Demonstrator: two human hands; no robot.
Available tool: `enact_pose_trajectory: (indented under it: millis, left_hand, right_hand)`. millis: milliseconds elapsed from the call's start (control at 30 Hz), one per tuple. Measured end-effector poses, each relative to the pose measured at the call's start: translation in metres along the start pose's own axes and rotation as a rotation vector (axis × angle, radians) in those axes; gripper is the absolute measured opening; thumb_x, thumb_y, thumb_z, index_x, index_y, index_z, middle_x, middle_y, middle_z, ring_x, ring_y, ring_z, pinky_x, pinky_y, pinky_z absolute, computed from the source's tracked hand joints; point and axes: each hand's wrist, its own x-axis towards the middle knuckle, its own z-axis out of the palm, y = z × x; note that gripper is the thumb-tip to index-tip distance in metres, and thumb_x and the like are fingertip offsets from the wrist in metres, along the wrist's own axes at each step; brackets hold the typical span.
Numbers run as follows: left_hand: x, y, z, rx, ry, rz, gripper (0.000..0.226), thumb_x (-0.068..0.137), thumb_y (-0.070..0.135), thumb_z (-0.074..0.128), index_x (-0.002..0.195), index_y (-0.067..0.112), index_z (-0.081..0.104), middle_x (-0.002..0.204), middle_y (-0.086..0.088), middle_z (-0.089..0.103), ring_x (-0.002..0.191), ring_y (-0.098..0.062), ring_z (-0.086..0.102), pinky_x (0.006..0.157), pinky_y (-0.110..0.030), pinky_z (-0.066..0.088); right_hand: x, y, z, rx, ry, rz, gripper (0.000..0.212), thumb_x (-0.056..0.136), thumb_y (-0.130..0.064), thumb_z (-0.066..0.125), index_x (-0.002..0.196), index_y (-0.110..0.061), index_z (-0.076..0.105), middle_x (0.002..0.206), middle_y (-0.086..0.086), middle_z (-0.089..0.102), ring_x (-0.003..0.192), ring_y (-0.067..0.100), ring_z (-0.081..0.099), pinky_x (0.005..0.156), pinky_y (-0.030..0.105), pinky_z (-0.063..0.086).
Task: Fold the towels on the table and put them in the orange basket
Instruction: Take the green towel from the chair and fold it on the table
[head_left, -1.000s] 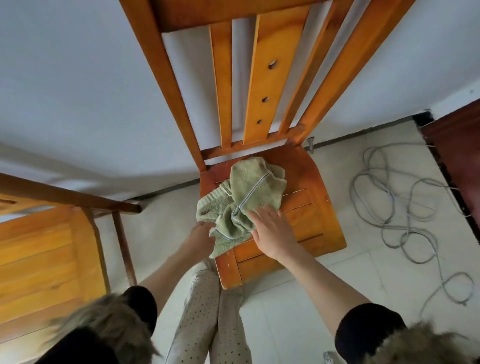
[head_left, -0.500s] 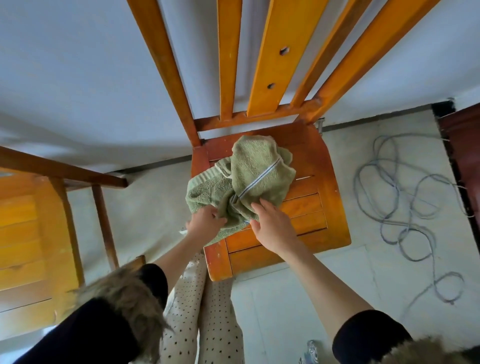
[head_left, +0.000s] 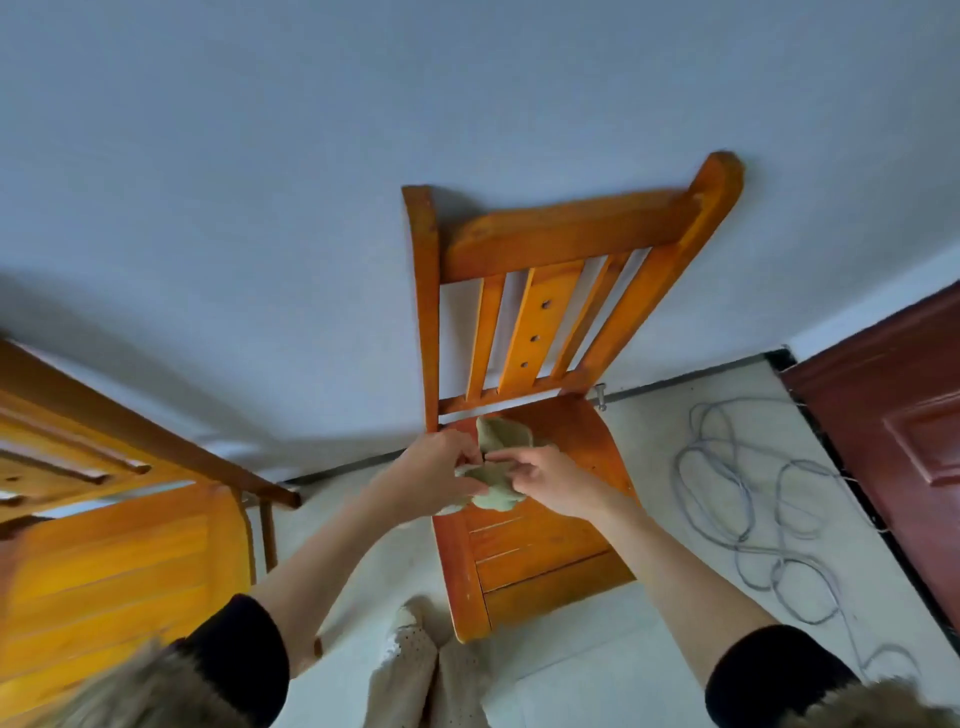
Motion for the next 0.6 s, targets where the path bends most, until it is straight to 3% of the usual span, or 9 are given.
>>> enact_pose_trajectory:
  millis: [100, 167, 233, 300, 433, 600]
  left_hand:
    - [-0.025, 0.026, -0.047, 0.038, 0.082, 0.074, 0.017, 0.081, 0.026, 0.07, 0.092, 0.02, 0.059, 0.086, 0.009, 0.053, 0.076, -0.007, 0.048, 0.061, -0.009, 0.034]
    - [-0.043, 0.044, -0.076, 0.044, 0.152, 0.112, 0.016, 0.078, 0.024, 0.072, 0.088, 0.018, 0.06, 0.085, 0.007, 0.055, 0.078, -0.01, 0.05, 0.063, -0.012, 0.036]
    - [-0.062, 0.061, -0.101, 0.046, 0.209, 0.136, 0.017, 0.076, 0.021, 0.074, 0.086, 0.013, 0.063, 0.085, 0.004, 0.057, 0.077, -0.011, 0.051, 0.065, -0.017, 0.038]
    - [-0.082, 0.076, -0.119, 0.054, 0.275, 0.148, 0.015, 0.075, 0.019, 0.075, 0.084, 0.015, 0.063, 0.082, 0.005, 0.056, 0.072, -0.007, 0.049, 0.063, -0.012, 0.036]
    - [-0.13, 0.094, -0.141, 0.079, 0.462, 0.15, 0.01, 0.079, 0.017, 0.072, 0.085, 0.018, 0.064, 0.083, 0.006, 0.054, 0.071, -0.004, 0.047, 0.063, -0.008, 0.035]
    - [-0.206, 0.109, -0.16, 0.073, 0.682, 0.094, 0.007, 0.084, 0.014, 0.066, 0.084, 0.02, 0.065, 0.086, 0.006, 0.059, 0.073, -0.004, 0.051, 0.065, -0.005, 0.037]
  right_hand:
    - [-0.029, -0.043, -0.018, 0.109, -0.021, -0.105, 0.044, 0.091, -0.003, 0.049, 0.132, -0.022, 0.05, 0.105, 0.001, 0.064, 0.081, -0.003, 0.062, 0.069, 0.014, 0.05]
    - [-0.047, -0.072, -0.028, 0.097, 0.023, -0.157, 0.033, 0.089, -0.004, 0.055, 0.118, -0.019, 0.058, 0.092, -0.002, 0.063, 0.072, -0.005, 0.059, 0.061, 0.006, 0.044]
    - [-0.063, -0.097, -0.037, 0.051, 0.127, -0.218, 0.016, 0.089, -0.01, 0.059, 0.103, -0.016, 0.064, 0.088, -0.01, 0.057, 0.081, 0.004, 0.056, 0.066, 0.009, 0.043]
    - [-0.079, -0.116, -0.046, -0.004, 0.231, -0.283, 0.002, 0.089, -0.017, 0.061, 0.088, -0.019, 0.062, 0.088, -0.01, 0.05, 0.087, 0.01, 0.052, 0.071, 0.015, 0.042]
    - [-0.115, -0.15, -0.056, -0.009, 0.317, -0.404, 0.006, 0.088, -0.023, 0.062, 0.091, -0.018, 0.061, 0.1, -0.002, 0.061, 0.096, 0.012, 0.056, 0.083, 0.027, 0.043]
    - [-0.159, -0.201, -0.044, 0.023, 0.279, -0.585, 0.014, 0.082, -0.018, 0.068, 0.078, -0.013, 0.055, 0.084, 0.009, 0.062, 0.076, 0.018, 0.056, 0.069, 0.029, 0.044]
